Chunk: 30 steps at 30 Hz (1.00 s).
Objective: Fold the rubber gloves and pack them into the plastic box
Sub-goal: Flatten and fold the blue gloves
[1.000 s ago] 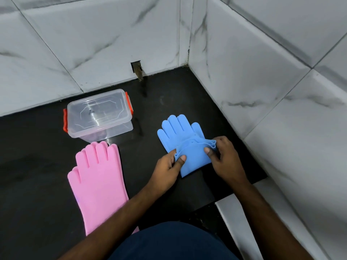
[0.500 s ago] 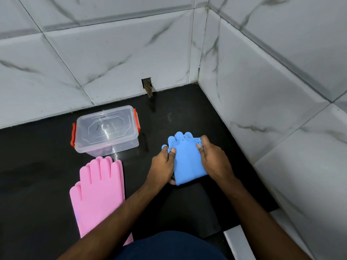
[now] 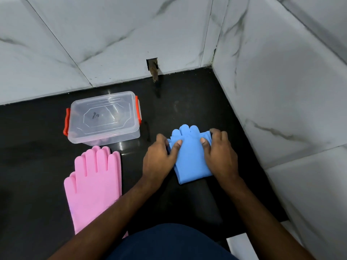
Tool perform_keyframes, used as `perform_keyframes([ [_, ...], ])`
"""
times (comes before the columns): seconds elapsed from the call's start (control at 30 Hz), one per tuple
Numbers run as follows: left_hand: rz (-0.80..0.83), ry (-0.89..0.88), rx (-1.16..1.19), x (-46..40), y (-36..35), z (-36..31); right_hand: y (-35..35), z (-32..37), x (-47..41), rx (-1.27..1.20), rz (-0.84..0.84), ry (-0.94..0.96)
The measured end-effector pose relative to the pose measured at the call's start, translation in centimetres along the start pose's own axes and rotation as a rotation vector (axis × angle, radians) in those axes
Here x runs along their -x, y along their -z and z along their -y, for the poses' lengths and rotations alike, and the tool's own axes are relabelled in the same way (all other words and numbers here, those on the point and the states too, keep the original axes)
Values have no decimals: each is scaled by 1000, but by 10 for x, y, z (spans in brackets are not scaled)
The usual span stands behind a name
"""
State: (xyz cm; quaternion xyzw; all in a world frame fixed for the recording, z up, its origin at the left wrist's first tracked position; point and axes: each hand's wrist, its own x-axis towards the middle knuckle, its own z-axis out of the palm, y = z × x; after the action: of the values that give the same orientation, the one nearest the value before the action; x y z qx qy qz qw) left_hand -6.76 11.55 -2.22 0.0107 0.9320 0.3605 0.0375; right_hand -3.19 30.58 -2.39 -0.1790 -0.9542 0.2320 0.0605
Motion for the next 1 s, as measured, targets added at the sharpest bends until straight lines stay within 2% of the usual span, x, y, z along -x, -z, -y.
perform_keyframes([
  [0.17, -78, -29, 83, 5, 10, -6, 16, 10, 3, 3, -113, 51],
  [0.4, -76, -109, 112, 23, 25, -5, 23, 33, 27, -33, -60, 129],
  [0.63, -58, -164, 204, 53, 58, 35, 10, 80, 73, -70, -32, 235],
  [0.8, -60, -156, 240, 79, 93, 81, -19, 124, 112, -75, 117, 388],
  [1.0, -101, -24, 246, 113, 132, 132, -51, 165, 147, -47, 301, 458],
])
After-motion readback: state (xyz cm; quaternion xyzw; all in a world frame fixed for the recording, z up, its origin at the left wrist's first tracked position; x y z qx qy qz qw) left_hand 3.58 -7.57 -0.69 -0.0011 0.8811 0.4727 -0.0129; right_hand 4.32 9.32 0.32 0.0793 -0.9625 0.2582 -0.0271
